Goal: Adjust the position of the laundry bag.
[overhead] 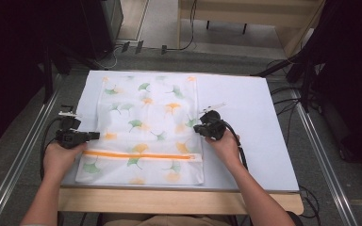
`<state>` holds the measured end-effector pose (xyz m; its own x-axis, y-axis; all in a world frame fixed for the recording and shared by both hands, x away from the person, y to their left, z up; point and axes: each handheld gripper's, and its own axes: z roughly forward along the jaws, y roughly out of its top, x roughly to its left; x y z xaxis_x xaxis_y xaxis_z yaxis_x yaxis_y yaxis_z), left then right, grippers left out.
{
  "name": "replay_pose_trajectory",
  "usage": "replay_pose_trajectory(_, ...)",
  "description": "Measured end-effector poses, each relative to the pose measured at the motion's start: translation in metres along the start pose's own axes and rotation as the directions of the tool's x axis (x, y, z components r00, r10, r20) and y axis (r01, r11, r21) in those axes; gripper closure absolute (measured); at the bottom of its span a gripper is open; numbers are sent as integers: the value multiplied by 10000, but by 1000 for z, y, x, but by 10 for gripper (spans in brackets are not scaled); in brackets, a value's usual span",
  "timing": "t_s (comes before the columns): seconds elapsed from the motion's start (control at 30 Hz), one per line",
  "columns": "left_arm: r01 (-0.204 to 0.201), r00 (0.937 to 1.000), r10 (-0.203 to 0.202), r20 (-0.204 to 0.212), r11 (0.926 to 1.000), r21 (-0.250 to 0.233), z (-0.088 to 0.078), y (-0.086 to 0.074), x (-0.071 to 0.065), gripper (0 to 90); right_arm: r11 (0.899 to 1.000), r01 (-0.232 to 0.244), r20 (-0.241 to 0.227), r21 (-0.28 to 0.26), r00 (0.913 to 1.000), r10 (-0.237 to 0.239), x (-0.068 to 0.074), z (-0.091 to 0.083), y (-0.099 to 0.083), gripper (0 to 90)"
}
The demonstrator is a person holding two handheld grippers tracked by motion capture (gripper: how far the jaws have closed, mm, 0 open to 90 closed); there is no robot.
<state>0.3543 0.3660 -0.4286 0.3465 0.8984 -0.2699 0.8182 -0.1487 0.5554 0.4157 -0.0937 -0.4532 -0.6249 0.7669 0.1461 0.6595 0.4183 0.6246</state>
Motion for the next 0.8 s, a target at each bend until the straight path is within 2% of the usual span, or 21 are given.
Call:
replay_pose_trajectory(0.13,-235,9994,232,264,9996,127,8,6,-9,899,9998,-170,75,-63,9998,170,-8,-7,-4,891)
replay_pose_trajectory(0.17,-321,9987,317,388,9994,110,12,10,-15,899,9995,-282,107,-108,9995,283,-15,-11,-8,891)
replay_pose_trajectory(0.2,-321,9987,317,388,9994,110,12,10,-15,898,9992,-383,156,-95,9991,384,-18,-14,-9,890)
replay_pose_trajectory(0.23,-429,9972,419,612,9990,151,16,13,-20,898,9989,-437,190,-137,9989,440,-22,-16,-11,891)
replay_pose_trajectory(0.27,-429,9972,419,612,9990,151,16,13,-20,898,9989,-437,190,-137,9989,440,-22,-16,-11,891)
replay_pose_trajectory(0.3,-448,9954,435,856,9989,139,19,16,-26,898,9984,-540,248,-155,9982,544,-27,-20,-15,891)
replay_pose_trajectory(0.4,-602,9941,591,911,9981,95,22,18,-31,898,9979,-616,324,-198,9975,623,-32,-24,-18,891)
replay_pose_trajectory(0.43,-686,9924,669,1036,9976,127,25,22,-35,898,9967,-763,343,-281,9964,772,-38,-28,-21,891)
replay_pose_trajectory(0.63,-1029,9879,996,1188,9944,222,33,28,-46,897,9927,-1130,466,-424,9923,1149,-49,-39,-30,890)
replay_pose_trajectory(0.8,-1245,9841,1197,1310,9918,292,39,33,-53,897,9911,-1244,616,-467,9900,1271,-56,-44,-36,889)
